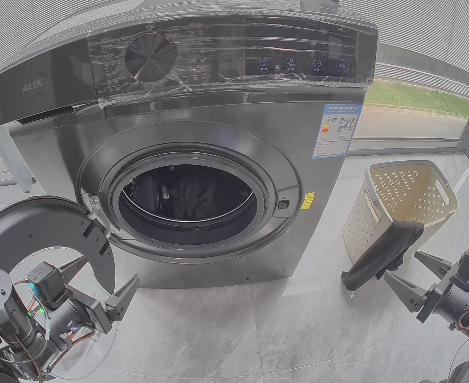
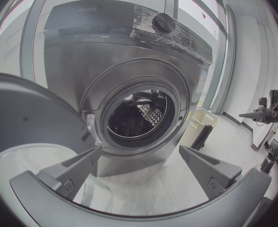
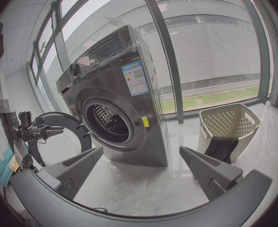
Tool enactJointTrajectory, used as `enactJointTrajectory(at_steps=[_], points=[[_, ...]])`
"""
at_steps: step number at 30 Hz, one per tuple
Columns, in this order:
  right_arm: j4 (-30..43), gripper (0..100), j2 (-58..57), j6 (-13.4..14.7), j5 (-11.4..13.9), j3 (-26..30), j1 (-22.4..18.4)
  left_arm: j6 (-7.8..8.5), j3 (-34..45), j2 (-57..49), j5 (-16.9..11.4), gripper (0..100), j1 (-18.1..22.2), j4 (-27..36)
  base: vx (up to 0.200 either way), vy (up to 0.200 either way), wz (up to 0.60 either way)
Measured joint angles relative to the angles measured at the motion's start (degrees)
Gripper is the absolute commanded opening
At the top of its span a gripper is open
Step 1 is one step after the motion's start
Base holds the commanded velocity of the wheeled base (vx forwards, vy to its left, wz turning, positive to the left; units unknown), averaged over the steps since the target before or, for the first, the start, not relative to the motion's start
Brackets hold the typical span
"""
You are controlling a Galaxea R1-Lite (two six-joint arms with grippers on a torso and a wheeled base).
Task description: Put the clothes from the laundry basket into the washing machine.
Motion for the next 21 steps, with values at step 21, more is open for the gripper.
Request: enactJointTrajectory(at_steps=[21], points=[[10.37, 100, -11.33, -3.58, 0.05, -0.02, -7.17, 1.05, -0.02, -16.79, -0.15, 100, 1.68, 15.14, 0.0, -0.2, 0.0]])
